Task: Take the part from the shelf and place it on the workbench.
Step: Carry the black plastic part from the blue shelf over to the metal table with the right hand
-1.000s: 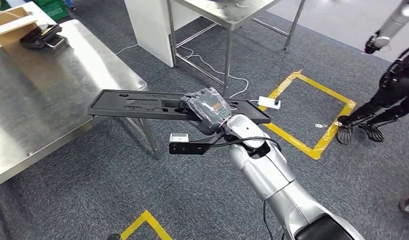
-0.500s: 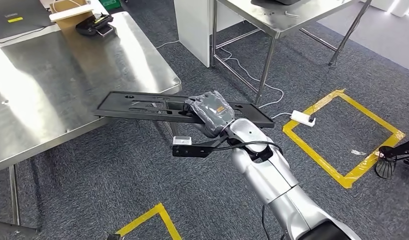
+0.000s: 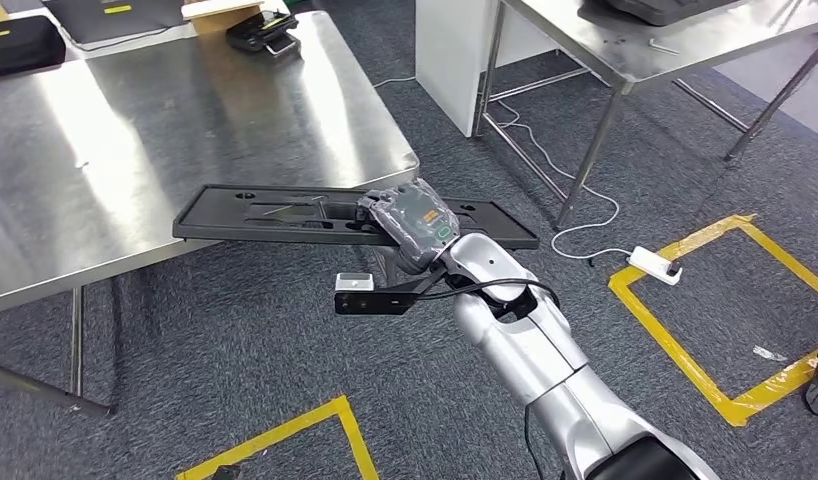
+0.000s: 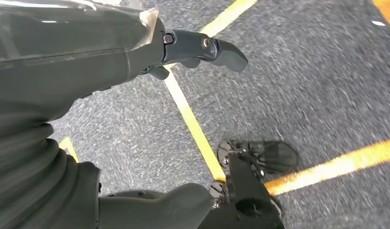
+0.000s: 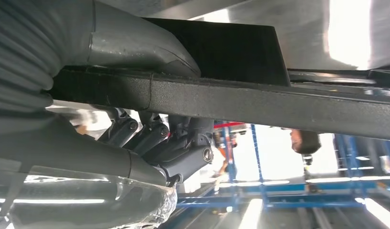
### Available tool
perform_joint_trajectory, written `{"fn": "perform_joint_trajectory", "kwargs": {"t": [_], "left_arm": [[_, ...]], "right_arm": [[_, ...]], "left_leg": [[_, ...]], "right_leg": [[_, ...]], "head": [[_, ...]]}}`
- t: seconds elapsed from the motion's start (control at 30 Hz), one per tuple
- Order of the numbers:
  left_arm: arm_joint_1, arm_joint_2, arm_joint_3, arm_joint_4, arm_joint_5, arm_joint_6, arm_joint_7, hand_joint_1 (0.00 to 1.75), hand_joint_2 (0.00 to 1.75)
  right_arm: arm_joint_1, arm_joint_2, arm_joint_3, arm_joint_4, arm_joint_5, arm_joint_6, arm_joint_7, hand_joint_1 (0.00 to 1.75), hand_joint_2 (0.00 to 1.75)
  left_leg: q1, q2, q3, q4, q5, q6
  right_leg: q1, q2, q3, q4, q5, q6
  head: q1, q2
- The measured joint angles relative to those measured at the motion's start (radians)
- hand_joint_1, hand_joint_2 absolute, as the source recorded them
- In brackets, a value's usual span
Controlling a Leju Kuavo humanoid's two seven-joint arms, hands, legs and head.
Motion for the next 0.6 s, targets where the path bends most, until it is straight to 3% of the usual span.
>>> {"fn": "perform_joint_trajectory", "kwargs": {"t": [0.03,0.1,0.17,0.2,0.23,0.3,0.33,0.4,0.43,0.47,0.5,0.53,0.6], "left_arm": [[0.000,-0.001,0.002,0.000,0.000,0.001,0.000,0.00,1.75],[-0.003,-0.002,0.004,0.000,0.000,0.004,-0.002,0.00,1.75],[-0.004,-0.003,0.005,0.000,0.000,0.002,-0.003,0.00,1.75],[-0.003,-0.004,0.005,0.000,0.000,0.001,-0.004,0.00,1.75],[-0.002,-0.005,0.005,0.000,0.000,-0.002,-0.004,0.00,1.75],[0.000,-0.007,0.007,0.000,0.000,-0.008,-0.007,0.00,1.75],[0.000,-0.007,0.009,0.000,0.000,-0.010,-0.008,0.00,1.75],[0.001,-0.008,0.014,0.000,0.001,-0.012,-0.011,0.00,1.75],[0.003,-0.008,0.017,0.000,0.001,-0.012,-0.012,0.00,1.75],[0.006,-0.007,0.019,0.000,0.002,-0.010,-0.012,0.00,1.75],[0.008,-0.007,0.021,0.000,0.002,-0.006,-0.012,0.00,1.75],[0.009,-0.007,0.021,0.000,0.003,-0.002,-0.012,0.00,1.75],[0.007,-0.008,0.022,0.000,0.005,0.003,-0.011,0.00,1.75]], "right_arm": [[-0.001,0.002,0.000,0.000,0.000,0.000,-0.002,1.75,1.75],[-0.002,0.000,-0.001,0.002,0.000,0.000,-0.006,1.75,1.75],[0.004,-0.005,-0.001,0.006,0.000,0.000,-0.007,1.75,1.75],[0.007,-0.006,-0.001,0.009,0.000,0.000,-0.007,1.75,1.75],[0.009,-0.008,-0.001,0.010,0.000,0.000,-0.007,1.75,1.75],[0.008,-0.008,-0.001,0.011,0.000,0.000,-0.007,1.75,1.75],[0.007,-0.009,-0.001,0.011,-0.001,0.000,-0.007,1.75,1.75],[0.007,-0.009,0.000,0.011,-0.001,0.001,-0.008,1.75,1.75],[0.006,-0.008,0.000,0.011,-0.002,0.001,-0.009,1.75,1.75],[0.006,-0.005,0.000,0.011,-0.003,0.002,-0.010,1.75,1.75],[0.004,-0.002,0.000,0.011,-0.004,0.003,-0.011,1.75,1.75],[0.002,0.001,0.000,0.011,-0.006,0.003,-0.013,1.75,1.75],[-0.001,0.004,0.000,0.011,-0.009,0.004,-0.016,1.75,1.75]], "left_leg": [[0.004,-0.011,0.004,-0.006,0.004,0.006],[0.007,-0.037,0.007,-0.010,0.008,0.013],[0.008,-0.070,0.007,-0.009,0.009,0.016],[0.009,-0.087,0.007,-0.009,0.009,0.015],[0.009,-0.103,0.008,-0.008,0.008,0.015],[0.012,-0.134,0.007,-0.003,0.006,0.009],[0.012,-0.148,0.005,0.002,0.003,0.004],[0.013,-0.169,0.001,0.007,0.000,-0.009],[0.015,-0.177,-0.002,0.007,0.000,-0.016],[0.018,-0.181,-0.004,0.006,0.001,-0.022],[0.018,-0.168,-0.008,0.013,-0.003,-0.028],[0.018,-0.143,-0.018,0.033,-0.016,-0.033],[0.016,-0.078,-0.066,0.131,-0.068,-0.041]], "right_leg": [[-0.001,0.026,-0.010,0.025,-0.014,0.001],[-0.006,0.082,-0.061,0.137,-0.062,-0.003],[-0.010,0.096,-0.127,0.258,-0.100,-0.002],[-0.012,0.098,-0.142,0.277,-0.098,0.004],[-0.014,0.100,-0.138,0.254,-0.079,0.013],[-0.022,0.126,-0.086,0.120,-0.015,0.031],[-0.024,0.142,-0.058,0.059,0.010,0.033],[-0.025,0.158,-0.031,0.003,0.032,0.025],[-0.021,0.149,-0.027,0.003,0.033,0.016],[-0.023,0.139,-0.026,0.001,0.036,0.008],[-0.025,0.130,-0.024,-0.002,0.038,0.001],[-0.027,0.121,-0.021,-0.005,0.040,-0.008],[-0.025,0.101,-0.018,-0.008,0.038,-0.020]], "head": [[0.000,0.000],[0.004,0.000],[0.006,0.000],[0.006,0.000],[0.006,0.000],[0.007,0.000],[0.007,0.000],[0.008,0.000],[0.008,0.000],[0.007,0.000],[0.007,0.000],[0.004,0.000],[-0.004,0.000]]}}
